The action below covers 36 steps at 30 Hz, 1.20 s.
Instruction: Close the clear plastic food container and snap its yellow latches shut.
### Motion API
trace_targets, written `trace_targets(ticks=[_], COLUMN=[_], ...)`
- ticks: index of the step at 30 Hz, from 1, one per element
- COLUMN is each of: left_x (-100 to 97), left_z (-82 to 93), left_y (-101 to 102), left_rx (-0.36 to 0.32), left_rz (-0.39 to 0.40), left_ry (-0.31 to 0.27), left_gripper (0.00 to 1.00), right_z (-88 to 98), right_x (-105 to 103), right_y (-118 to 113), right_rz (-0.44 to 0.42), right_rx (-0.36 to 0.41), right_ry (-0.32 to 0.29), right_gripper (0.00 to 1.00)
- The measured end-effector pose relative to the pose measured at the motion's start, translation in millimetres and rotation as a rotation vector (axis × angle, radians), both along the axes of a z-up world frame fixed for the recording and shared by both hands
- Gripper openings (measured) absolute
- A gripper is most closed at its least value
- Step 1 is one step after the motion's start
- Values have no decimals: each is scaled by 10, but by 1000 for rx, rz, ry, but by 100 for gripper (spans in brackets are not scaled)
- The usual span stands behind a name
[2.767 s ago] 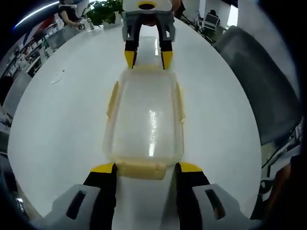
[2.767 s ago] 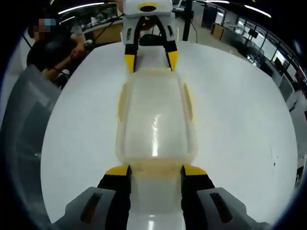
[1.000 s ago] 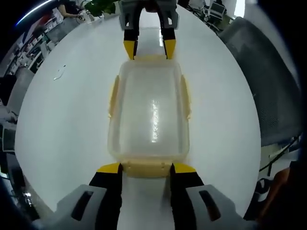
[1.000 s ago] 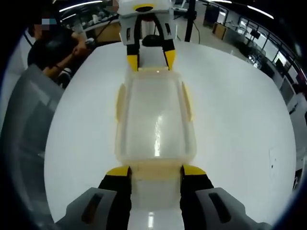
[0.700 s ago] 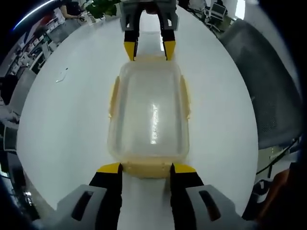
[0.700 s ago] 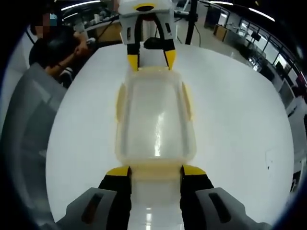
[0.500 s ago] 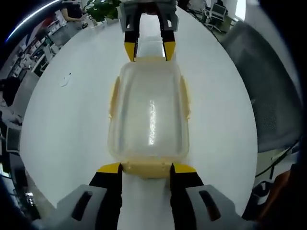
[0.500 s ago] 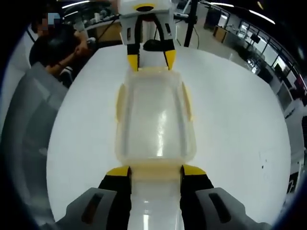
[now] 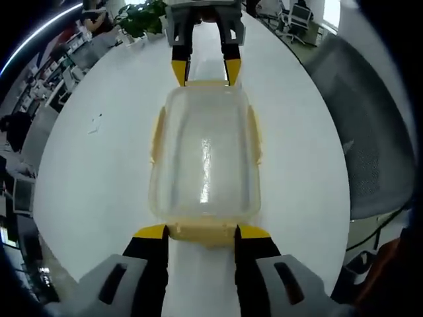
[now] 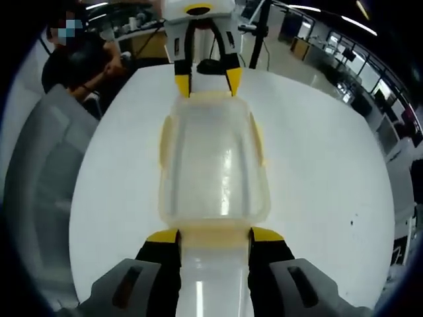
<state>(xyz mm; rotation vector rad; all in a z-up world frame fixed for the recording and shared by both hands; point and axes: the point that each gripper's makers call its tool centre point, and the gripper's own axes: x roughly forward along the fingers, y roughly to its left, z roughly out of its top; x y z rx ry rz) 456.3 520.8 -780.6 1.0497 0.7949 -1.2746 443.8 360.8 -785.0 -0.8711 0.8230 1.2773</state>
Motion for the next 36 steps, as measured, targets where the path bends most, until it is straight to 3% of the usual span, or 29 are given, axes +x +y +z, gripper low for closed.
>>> trace_targets(ticks=[36], left_x=[-177], left_z=[193], left_y=[-457], left_rx=[-39], left_rz=[-4], left_ry=[-23], left_gripper=[38], right_z=[206], right_x=[-174], right_y=[-463], right_rz=[-10], right_rx=[-28], right_ry=[-23], right_gripper=[38])
